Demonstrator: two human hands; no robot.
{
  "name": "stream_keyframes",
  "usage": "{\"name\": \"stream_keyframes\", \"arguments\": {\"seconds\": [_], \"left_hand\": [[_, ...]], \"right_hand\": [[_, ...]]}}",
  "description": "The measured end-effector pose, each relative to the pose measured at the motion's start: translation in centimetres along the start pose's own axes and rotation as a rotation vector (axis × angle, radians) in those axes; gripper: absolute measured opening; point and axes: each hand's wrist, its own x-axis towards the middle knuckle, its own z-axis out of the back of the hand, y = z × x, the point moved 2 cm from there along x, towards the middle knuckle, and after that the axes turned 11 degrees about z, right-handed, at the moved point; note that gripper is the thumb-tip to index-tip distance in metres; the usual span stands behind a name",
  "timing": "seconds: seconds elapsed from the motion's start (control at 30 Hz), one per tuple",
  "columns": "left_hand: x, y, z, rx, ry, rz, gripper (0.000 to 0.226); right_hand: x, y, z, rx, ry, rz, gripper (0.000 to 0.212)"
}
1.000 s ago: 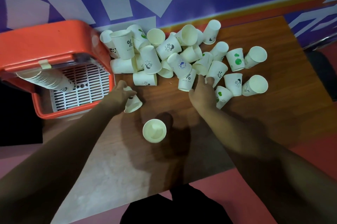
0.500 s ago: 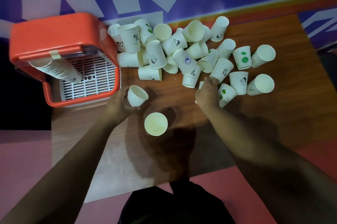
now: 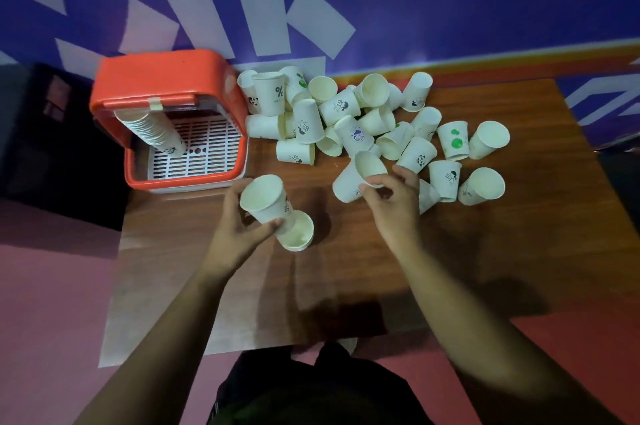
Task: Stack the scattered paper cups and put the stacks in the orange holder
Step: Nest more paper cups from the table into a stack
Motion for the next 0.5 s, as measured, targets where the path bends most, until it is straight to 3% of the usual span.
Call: {"name": "stream_keyframes", "arguments": {"seconds": [0.13, 0.3, 0.43, 0.5], "left_hand": [[-0.5, 0.9, -1.4, 0.098, 0.025, 0.006, 0.076], [0.0, 3.0, -2.0, 0.361, 0.105, 0.009, 0.075], [0.2, 4.5, -1.1, 0.531, 0.227, -0.004, 0.084], [-0.2, 4.5, -0.5, 0.487, 0.299, 0.089, 0.084]], "right_hand": [[-1.4, 0.8, -0.6, 0.178, 0.065, -0.047, 0.014], [-3.0, 1.5, -1.3, 0.221, 0.067, -0.085, 0.008], [-3.9, 2.4, -2.4, 0.337, 0.134, -0.108, 0.033], [-4.3, 2.8, -3.4, 0.379, 0.209, -0.087, 0.049]]}}
